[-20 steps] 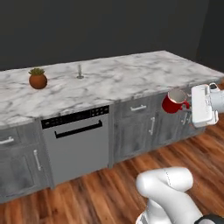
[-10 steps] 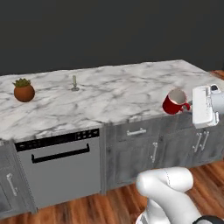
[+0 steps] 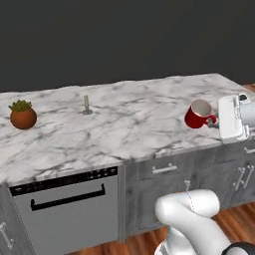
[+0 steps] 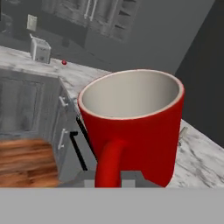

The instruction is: Open the cabinet directly in front. Then move the wine and the mug to the dining counter with the candle on it.

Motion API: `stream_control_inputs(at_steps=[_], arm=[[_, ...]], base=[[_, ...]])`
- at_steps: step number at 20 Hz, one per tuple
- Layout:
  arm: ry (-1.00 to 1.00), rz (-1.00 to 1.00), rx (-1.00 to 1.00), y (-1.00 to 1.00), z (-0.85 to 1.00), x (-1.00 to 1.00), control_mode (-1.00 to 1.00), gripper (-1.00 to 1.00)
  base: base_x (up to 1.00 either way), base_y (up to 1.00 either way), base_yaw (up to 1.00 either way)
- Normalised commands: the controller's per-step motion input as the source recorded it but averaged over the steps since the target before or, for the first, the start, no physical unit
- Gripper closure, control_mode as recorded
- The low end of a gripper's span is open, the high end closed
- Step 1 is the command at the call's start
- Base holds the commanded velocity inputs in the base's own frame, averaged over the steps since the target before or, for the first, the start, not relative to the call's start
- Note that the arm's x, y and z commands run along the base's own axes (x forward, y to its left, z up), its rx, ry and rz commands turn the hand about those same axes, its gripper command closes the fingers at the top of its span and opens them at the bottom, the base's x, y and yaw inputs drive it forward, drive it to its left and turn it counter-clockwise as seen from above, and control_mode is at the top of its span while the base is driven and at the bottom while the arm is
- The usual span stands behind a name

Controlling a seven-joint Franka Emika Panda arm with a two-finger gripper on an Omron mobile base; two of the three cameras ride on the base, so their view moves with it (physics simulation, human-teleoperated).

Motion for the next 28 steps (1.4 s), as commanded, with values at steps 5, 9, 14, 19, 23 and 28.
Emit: stream_control_inputs(at_steps=[5,9,14,19,23,28], arm=[[0.0,0.0,0.0,0.0,0.0,0.0,1.0,1.0],[0.0,0.0,0.0,0.0,0.0,0.0,1.0,1.0],[0.22,0.02,-0.01,0.22,-0.24,0.76,-1.0,1.0],[0.32,0.15,-0.1,0.08,-0.36,0.42,-1.0,1.0],[0.16,0.18,-0.01,0.0,-0.4,0.04,-1.0,1.0],[0.05,0.09,0.0,0.07,-0.14,0.05,-1.0,1.0]], base=[[1.0,0.22,0.0],[0.94,0.36,0.0],[0.0,0.0,0.0],[0.0,0.0,0.0],[0.0,0.0,0.0],[0.0,0.0,0.0]])
